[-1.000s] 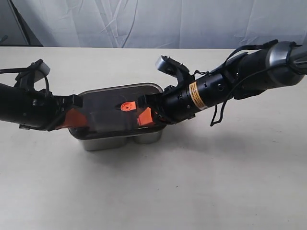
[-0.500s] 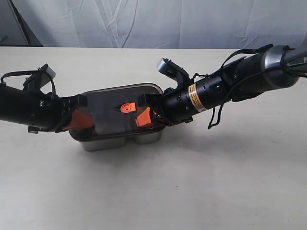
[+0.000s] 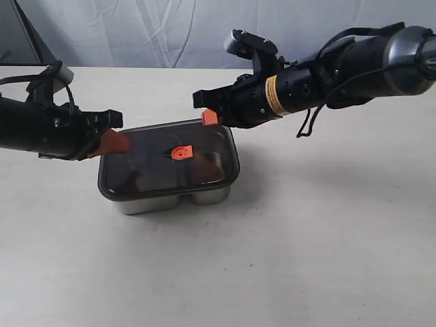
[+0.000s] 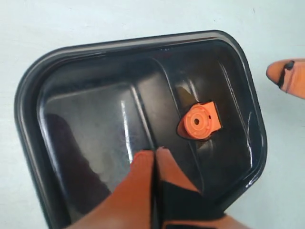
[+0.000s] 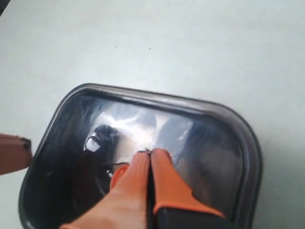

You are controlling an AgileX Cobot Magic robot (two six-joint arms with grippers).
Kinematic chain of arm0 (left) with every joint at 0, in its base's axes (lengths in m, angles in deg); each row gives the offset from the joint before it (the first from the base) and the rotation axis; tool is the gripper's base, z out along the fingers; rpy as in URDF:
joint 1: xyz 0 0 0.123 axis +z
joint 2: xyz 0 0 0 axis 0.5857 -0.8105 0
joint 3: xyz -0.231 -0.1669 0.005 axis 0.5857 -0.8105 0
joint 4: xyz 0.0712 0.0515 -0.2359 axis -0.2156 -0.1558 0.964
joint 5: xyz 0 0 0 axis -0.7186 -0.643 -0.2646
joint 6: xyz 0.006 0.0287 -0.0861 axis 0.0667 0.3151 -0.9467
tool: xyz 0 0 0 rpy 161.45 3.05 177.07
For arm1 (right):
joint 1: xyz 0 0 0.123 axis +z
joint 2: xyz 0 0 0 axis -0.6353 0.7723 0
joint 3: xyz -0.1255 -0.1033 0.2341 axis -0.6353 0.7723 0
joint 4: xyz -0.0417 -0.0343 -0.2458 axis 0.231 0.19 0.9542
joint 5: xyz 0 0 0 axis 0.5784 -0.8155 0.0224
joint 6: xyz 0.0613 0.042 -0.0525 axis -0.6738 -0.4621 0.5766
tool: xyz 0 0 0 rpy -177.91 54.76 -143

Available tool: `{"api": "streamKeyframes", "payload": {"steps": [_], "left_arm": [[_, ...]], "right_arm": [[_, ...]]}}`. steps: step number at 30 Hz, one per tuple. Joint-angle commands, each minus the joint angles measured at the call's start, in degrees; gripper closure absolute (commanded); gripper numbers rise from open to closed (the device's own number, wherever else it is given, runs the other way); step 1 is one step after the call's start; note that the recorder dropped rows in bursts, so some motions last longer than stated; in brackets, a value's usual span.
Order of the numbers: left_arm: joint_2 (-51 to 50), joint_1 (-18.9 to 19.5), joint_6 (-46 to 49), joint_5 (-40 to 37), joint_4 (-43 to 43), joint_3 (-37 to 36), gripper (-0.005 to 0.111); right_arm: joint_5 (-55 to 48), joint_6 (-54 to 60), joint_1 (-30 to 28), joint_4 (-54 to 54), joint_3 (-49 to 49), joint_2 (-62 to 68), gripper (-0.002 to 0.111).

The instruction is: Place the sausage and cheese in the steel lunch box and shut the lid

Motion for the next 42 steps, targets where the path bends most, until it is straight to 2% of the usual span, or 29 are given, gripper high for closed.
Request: {"api": "streamKeyframes", "payload": {"steps": [1,5,8,11,19,26,31,34,42], "left_arm": [[0.4,-0.2,0.3,2.0,-2.5,0.2,0.107],[0.4,-0.2,-0.2,2.3,-4.8,0.0,0.107],[0.4,-0.2,-0.2,1.7,-4.9,0.0,0.107],[0.4,-0.2,-0.2,1.7,-4.9,0.0,0.107],[3.7,-0.2,0.5,-6.4,-2.6,0.0,0.107],[22.2,-0.2,-0.5,-6.2,-6.9,-0.2,0.107],[38.1,-0.2,-3.1,-4.5,-8.3,-4.6,0.107],[48.5,-0.2,-8.3,-4.0,-12.2,-7.9,0.107],[75.2,-0.2,-31.3,-7.0,-32.8,-15.5,0.107]], "right_arm": [[-1.5,-0.8,-0.2,0.2,-4.1,5.7,0.109],[-2.7,-1.5,-0.3,0.2,-5.1,11.3,0.109],[0.4,-1.5,-0.9,0.2,-5.1,16.1,0.109],[1.1,-1.5,-0.9,0.2,-5.1,15.7,0.109],[4.9,-1.5,-0.9,0.2,-3.7,-1.1,0.109],[-5.4,-0.3,-0.8,0.2,9.9,-18.6,0.109],[-11.5,0.2,-0.8,0.2,18.9,-28.9,0.109],[-14.3,0.2,-0.8,0.2,24.0,-33.9,0.109],[-16.8,0.9,-0.8,0.2,36.7,-42.2,0.109]]}}
